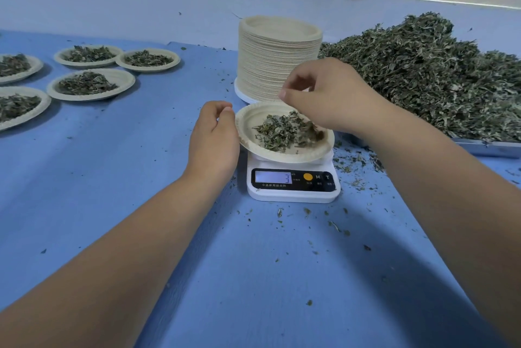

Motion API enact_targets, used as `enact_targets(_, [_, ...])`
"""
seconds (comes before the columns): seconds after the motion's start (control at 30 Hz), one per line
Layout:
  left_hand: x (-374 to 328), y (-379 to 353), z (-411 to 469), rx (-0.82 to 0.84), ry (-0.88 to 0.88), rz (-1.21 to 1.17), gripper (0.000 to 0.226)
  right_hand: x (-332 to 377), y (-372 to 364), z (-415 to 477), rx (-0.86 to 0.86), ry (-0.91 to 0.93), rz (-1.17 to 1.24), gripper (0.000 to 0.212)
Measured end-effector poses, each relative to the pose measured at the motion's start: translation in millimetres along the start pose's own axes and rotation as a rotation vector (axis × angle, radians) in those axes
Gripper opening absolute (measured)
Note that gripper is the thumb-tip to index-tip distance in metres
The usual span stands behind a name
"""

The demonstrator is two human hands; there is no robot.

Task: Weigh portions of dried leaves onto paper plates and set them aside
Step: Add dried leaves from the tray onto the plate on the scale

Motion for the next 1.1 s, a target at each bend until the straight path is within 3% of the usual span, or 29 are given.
enact_targets(0.1, [0, 0, -1, 0.008, 0.009, -0.001, 0.021, -10, 13, -9, -0.123, -0.038, 0.177, 0.009])
enact_targets(0.33, [-2, -6, -3, 0.083, -0.025, 0.045, 0.033, -77, 33, -63, -0.248, -0.116, -0.264, 0.015])
enact_targets(0.5, [-3, -17, -8, 0.171, -0.050, 0.080, 0.042, -98, 32, -79, -0.232, -0.125, -0.406, 0.028])
enact_targets(1.1, [-4, -20, -12, 0.208, -0.060, 0.118, 0.043, -112, 21, -79, -0.171, -0.186, -0.382, 0.023])
Point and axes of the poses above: each hand's wrist, its own z-axis towards the middle knuckle, its own y-axis out of the back of the hand, x = y × z, the point moved 9 cm from there along z, towards the middle knuckle, and after that the axes turned 10 degrees about y, right-handed, at the moved point
